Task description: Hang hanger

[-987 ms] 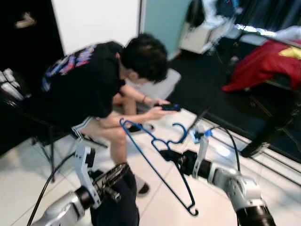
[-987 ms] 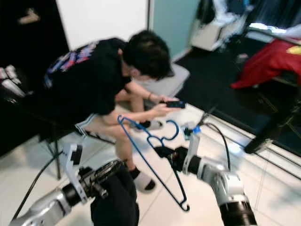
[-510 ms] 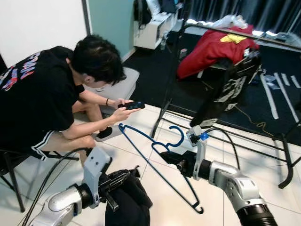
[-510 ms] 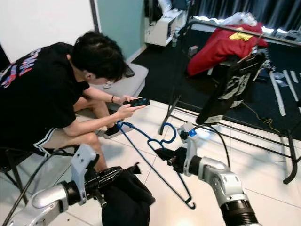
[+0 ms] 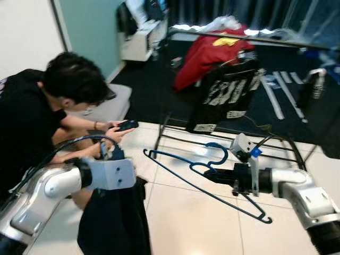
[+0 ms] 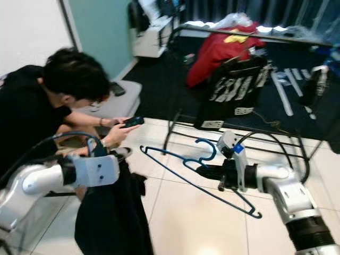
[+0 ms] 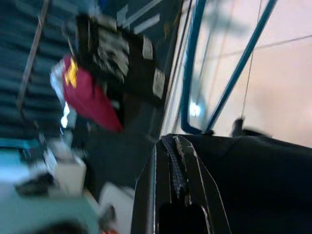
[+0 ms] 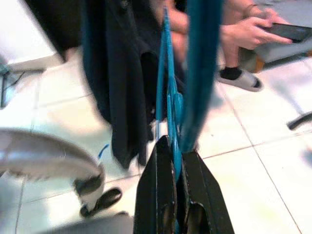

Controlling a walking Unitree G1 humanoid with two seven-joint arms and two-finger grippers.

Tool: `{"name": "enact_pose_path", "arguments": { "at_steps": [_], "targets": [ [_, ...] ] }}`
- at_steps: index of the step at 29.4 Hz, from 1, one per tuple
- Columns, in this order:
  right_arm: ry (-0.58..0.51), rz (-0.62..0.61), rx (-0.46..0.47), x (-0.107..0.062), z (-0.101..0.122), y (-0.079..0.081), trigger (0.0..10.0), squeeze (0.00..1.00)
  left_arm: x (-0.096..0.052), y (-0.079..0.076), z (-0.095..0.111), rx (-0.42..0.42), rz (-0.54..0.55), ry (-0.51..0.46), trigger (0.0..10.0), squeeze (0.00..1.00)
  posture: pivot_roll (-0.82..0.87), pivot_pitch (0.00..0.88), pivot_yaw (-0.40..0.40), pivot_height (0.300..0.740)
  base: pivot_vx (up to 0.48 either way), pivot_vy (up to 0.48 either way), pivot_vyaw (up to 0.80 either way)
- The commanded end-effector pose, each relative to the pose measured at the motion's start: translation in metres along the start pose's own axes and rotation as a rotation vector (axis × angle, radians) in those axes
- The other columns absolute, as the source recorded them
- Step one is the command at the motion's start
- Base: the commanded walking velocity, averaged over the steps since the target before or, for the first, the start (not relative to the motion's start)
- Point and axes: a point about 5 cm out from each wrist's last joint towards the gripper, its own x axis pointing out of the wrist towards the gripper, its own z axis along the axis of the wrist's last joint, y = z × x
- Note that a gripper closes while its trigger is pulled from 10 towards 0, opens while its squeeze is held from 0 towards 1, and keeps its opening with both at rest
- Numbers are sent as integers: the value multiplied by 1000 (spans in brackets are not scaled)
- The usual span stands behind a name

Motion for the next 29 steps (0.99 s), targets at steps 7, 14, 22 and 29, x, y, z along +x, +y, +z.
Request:
{"name": "enact_pose_path", "arguments": {
  "at_steps": [7,14,22,29],
  "targets": [
    [9,123,-72,-12,22,2,10000,0,-3,14,6,282,-29,-66,10000,0,-57,20,2,740,0,0,0],
    [69,166,-121,-23,27,1,10000,0,2,10,9,402,-68,-144,10000,0,-63,22,-2,740,0,0,0],
    [99,268,-125,-20,29,6,10000,0,17,11,38,498,-51,-334,10000,0,-60,24,-14,740,0,0,0],
    [70,275,-152,-3,34,3,10000,0,31,14,66,532,-10,-497,10000,0,-58,25,-17,740,0,0,0]
  ]
}}
